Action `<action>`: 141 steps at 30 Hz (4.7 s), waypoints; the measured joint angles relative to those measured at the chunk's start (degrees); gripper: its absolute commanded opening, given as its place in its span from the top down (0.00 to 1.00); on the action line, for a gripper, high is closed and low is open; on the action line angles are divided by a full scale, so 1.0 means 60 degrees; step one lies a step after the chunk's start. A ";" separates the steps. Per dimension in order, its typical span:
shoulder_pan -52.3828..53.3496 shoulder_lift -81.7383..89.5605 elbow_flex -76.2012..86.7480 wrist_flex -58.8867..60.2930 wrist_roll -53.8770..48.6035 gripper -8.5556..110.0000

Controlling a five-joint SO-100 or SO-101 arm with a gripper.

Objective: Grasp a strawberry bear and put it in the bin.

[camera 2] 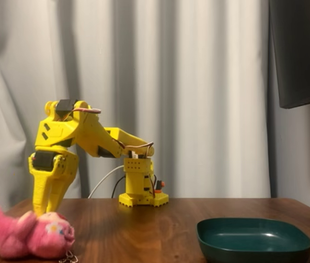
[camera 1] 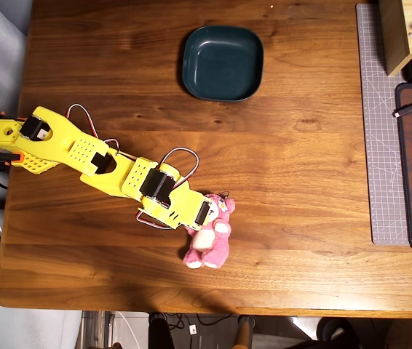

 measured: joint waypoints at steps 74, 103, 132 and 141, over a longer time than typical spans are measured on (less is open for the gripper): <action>0.0659 0.0073 0.0015 0.0015 0.0000 0.93; 0.7163 0.3369 0.0015 0.0015 -0.0820 0.93; 0.7852 0.3369 0.0015 0.0015 -0.0820 0.72; 0.6489 0.4629 0.0762 0.0015 -0.0820 0.93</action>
